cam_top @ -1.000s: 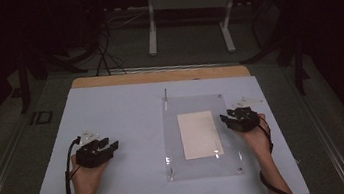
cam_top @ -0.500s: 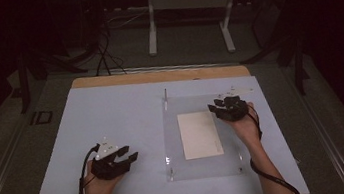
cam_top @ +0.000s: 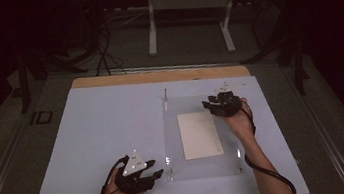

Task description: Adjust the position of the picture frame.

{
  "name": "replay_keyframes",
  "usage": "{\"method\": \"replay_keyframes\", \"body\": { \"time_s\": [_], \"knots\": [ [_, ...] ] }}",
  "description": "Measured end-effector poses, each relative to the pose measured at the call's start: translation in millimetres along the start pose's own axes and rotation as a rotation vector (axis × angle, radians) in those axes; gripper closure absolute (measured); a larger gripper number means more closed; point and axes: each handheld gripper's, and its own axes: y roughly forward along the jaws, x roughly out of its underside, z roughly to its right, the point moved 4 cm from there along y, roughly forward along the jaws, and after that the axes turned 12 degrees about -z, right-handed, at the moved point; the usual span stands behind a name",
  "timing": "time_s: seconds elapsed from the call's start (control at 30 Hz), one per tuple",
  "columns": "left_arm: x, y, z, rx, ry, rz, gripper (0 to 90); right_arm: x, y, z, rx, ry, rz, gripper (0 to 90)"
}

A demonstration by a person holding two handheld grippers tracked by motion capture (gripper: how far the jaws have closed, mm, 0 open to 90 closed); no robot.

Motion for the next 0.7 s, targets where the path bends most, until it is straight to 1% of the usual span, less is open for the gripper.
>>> {"method": "replay_keyframes", "body": {
  "time_s": [0.1, 0.23, 0.3, 0.4, 0.43, 0.57, 0.63, 0.7],
  "knots": [
    [-0.8, 4.0, 6.6, 0.010, 0.022, -0.008, 54.5, -2.1, 2.0, -1.4, -0.004, -0.005, -0.004, 61.3],
    [-2.9, 10.2, 14.4, 0.013, 0.047, -0.012, 54.2, -5.8, 5.1, -3.6, -0.005, -0.010, -0.004, 60.8],
    [-5.2, 13.8, 16.5, 0.021, 0.045, -0.010, 54.5, -7.8, 7.2, -5.1, -0.008, -0.015, -0.006, 60.7],
    [-7.4, 18.2, 18.7, 0.024, 0.039, -0.007, 57.3, -9.8, 9.8, -7.2, -0.009, -0.020, -0.011, 60.6],
    [-9.1, 22.2, 20.6, 0.028, 0.039, -0.008, 57.3, -11.0, 11.4, -8.4, -0.011, -0.022, -0.013, 60.6],
    [-11.6, 28.1, 23.5, 0.028, 0.052, -0.009, 61.2, -17.2, 20.2, -14.2, -0.015, -0.043, -0.021, 60.6],
    [-12.4, 30.7, 24.9, 0.031, 0.055, -0.014, 62.4, -21.2, 25.5, -16.9, -0.017, -0.061, -0.020, 60.5],
    [-12.8, 33.0, 25.8, 0.031, 0.056, -0.014, 63.9, -24.7, 30.2, -18.7, -0.021, -0.070, -0.023, 60.3]
  ]
}}
